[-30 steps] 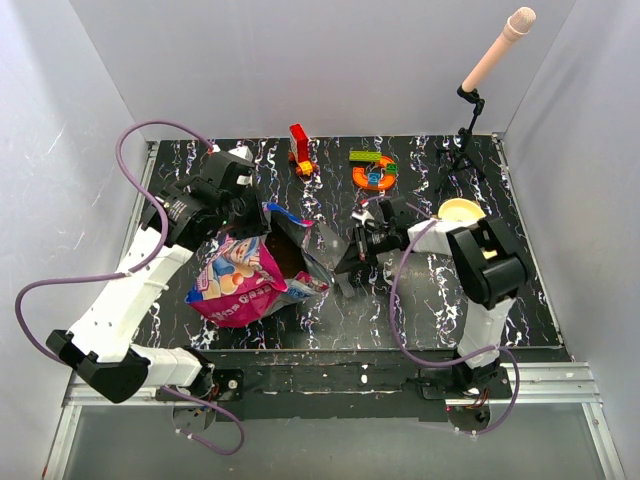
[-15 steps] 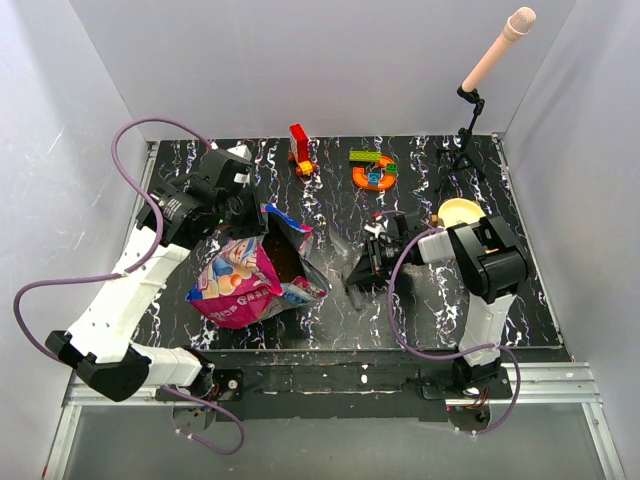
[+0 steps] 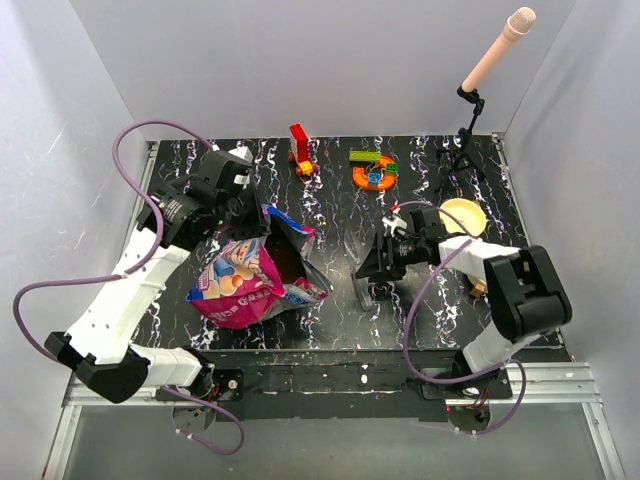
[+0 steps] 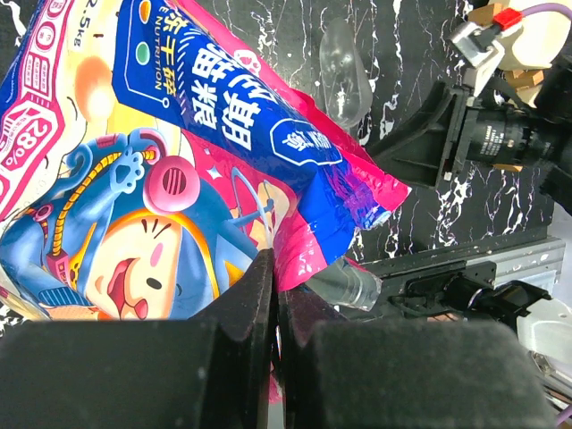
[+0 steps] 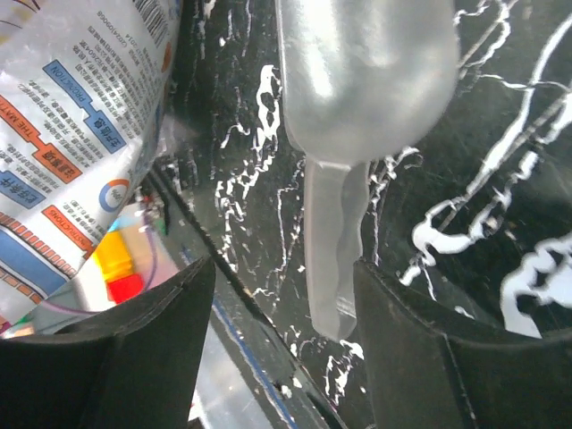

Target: Serve the pet food

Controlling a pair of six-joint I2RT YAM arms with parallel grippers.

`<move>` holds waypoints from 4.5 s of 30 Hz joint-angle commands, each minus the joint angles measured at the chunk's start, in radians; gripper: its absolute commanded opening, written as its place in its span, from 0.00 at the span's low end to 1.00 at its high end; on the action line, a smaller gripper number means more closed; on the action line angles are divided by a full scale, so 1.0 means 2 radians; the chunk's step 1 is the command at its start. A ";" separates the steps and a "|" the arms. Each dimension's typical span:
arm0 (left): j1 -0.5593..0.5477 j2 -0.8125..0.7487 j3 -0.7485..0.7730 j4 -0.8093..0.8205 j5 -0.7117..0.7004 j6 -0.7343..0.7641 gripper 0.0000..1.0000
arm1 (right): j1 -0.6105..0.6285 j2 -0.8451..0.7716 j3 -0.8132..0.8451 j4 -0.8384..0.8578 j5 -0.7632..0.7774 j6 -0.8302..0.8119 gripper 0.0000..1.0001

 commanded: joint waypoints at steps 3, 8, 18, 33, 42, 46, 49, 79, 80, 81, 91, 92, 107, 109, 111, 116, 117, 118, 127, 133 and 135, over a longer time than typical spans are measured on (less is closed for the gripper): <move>-0.003 -0.039 0.005 0.067 0.033 -0.012 0.00 | 0.042 -0.089 0.007 -0.063 0.210 -0.005 0.74; -0.003 -0.037 0.004 0.045 0.058 -0.007 0.00 | 0.140 -0.099 -0.030 0.040 0.337 0.011 0.77; -0.003 -0.029 0.021 0.025 0.063 0.022 0.00 | 0.273 -0.034 -0.038 0.083 0.634 0.074 0.75; -0.003 -0.019 0.010 0.043 0.078 0.072 0.00 | 0.400 0.071 -0.063 0.055 0.819 0.212 0.63; -0.003 -0.026 0.004 0.032 0.049 0.095 0.00 | 0.398 0.082 -0.083 0.048 0.797 0.269 0.02; -0.003 -0.024 0.007 0.043 0.019 0.109 0.00 | 0.387 -0.038 -0.080 -0.010 0.700 0.236 0.01; -0.003 -0.023 -0.001 0.057 0.001 0.098 0.00 | 0.375 -0.153 -0.062 -0.099 0.615 0.227 0.01; -0.003 0.015 -0.052 0.211 0.175 0.086 0.00 | 0.186 -0.227 0.436 -0.605 0.124 0.022 0.01; -0.003 0.017 -0.049 0.208 0.181 0.087 0.00 | 0.192 -0.205 0.439 -0.593 0.111 0.025 0.01; -0.003 0.015 -0.044 0.206 0.182 0.087 0.00 | 0.198 -0.187 0.442 -0.587 0.107 0.025 0.01; -0.003 0.007 -0.042 0.217 0.215 0.038 0.00 | 0.206 0.028 0.542 -0.528 0.165 0.068 0.01; -0.002 0.000 -0.056 0.235 0.212 0.020 0.00 | 0.205 0.045 0.559 -0.530 0.171 0.069 0.01; -0.003 -0.049 -0.151 0.314 0.149 -0.087 0.00 | 0.219 0.081 0.462 -0.513 0.288 0.011 0.01; -0.003 -0.043 -0.146 0.302 0.152 -0.086 0.00 | 0.225 0.075 0.457 -0.554 0.371 -0.008 0.01; -0.002 -0.029 -0.143 0.294 0.162 -0.089 0.00 | 0.225 0.074 0.442 -0.578 0.395 -0.016 0.01; -0.003 0.007 -0.121 0.278 0.181 -0.089 0.00 | 0.243 0.090 0.393 -0.544 0.367 -0.017 0.01; -0.003 0.010 -0.124 0.282 0.177 -0.094 0.00 | 0.248 0.119 0.410 -0.532 0.345 -0.019 0.01; -0.003 0.012 -0.128 0.288 0.175 -0.099 0.00 | 0.252 0.151 0.440 -0.514 0.312 -0.024 0.01; -0.008 0.056 -0.128 0.281 0.152 -0.104 0.00 | 0.298 0.341 0.619 -0.291 0.082 0.020 0.01; -0.008 0.063 -0.095 0.238 0.129 -0.063 0.00 | 0.289 0.313 0.486 0.042 -0.060 0.179 0.01; -0.008 0.055 -0.089 0.222 0.124 -0.057 0.00 | 0.289 0.312 0.480 0.103 -0.083 0.211 0.01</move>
